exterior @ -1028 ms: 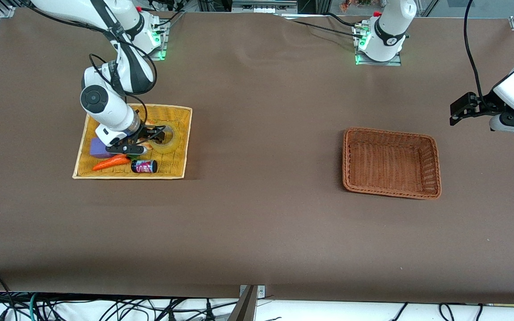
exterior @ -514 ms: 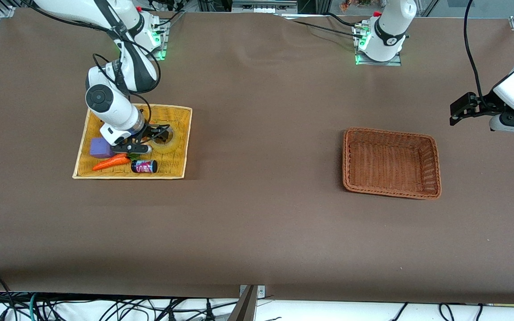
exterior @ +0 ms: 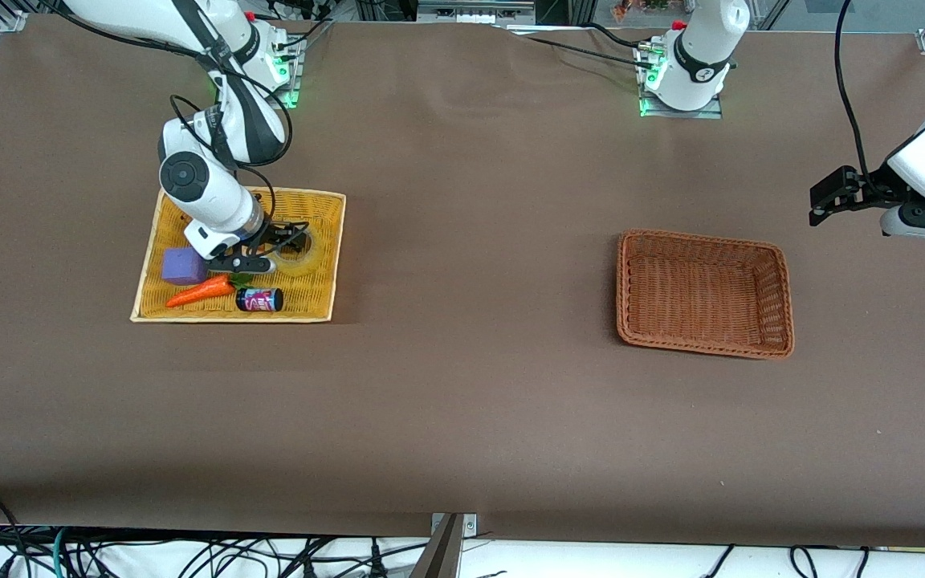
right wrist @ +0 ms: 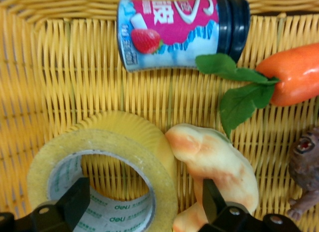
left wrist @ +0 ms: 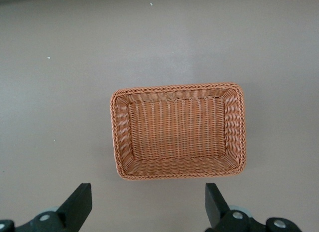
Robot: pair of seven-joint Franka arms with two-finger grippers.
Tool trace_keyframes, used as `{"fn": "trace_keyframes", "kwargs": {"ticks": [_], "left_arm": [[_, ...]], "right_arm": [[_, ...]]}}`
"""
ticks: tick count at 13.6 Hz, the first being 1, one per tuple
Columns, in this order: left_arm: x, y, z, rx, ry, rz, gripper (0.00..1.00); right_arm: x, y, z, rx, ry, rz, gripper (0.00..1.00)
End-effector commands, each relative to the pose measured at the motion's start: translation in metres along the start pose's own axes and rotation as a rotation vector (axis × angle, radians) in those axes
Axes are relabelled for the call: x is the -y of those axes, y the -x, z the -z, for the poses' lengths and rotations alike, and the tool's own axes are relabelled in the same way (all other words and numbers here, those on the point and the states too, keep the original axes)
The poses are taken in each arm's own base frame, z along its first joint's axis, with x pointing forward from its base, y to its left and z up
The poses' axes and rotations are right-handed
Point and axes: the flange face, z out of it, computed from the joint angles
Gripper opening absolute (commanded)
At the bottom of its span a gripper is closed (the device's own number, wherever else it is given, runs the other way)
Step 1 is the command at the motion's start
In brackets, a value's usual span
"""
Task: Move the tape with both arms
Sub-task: 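Lower the right gripper and close it on the tape roll, then carry the tape roll with the right gripper toward the table middle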
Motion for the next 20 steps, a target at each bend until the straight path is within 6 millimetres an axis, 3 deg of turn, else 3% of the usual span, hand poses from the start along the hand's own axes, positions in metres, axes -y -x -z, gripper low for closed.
{"fn": "trace_keyframes", "kwargs": {"ticks": [1,2,3,4,10,12,15,17,18,20], "left_arm": [[0.002,-0.002,0.005,0.004,-0.003,-0.001,1.0],[0.002,-0.002,0.005,0.004,-0.003,-0.001,1.0],[0.002,-0.002,0.005,0.004,-0.003,-0.001,1.0],[0.002,-0.002,0.005,0.004,-0.003,-0.001,1.0],[0.002,-0.002,0.005,0.007,-0.002,-0.001,1.0],[0.002,-0.002,0.005,0.007,-0.002,-0.001,1.0],[0.002,-0.002,0.005,0.007,-0.002,-0.001,1.0],[0.002,-0.002,0.005,0.007,-0.002,-0.002,1.0],[0.002,-0.002,0.005,0.004,-0.003,-0.001,1.0],[0.002,-0.002,0.005,0.007,-0.002,-0.001,1.0]], "right_arm": [[0.0,0.007,-0.003,0.004,-0.003,-0.015,0.6],[0.002,0.007,-0.003,0.007,-0.002,-0.012,0.27],[0.007,0.009,-0.003,0.007,-0.001,0.0,0.05],[0.013,0.01,0.0,0.001,-0.002,0.013,0.0],[0.018,0.005,0.012,-0.024,-0.005,0.027,0.0],[0.02,-0.003,0.034,-0.026,0.002,0.028,0.0],[0.031,-0.028,0.091,0.015,0.025,0.025,0.0],[0.06,-0.041,0.133,0.024,0.022,0.017,0.0],[0.084,-0.04,0.145,0.009,0.013,-0.021,0.0],[0.15,-0.041,0.151,-0.013,-0.022,-0.109,0.0]]}}
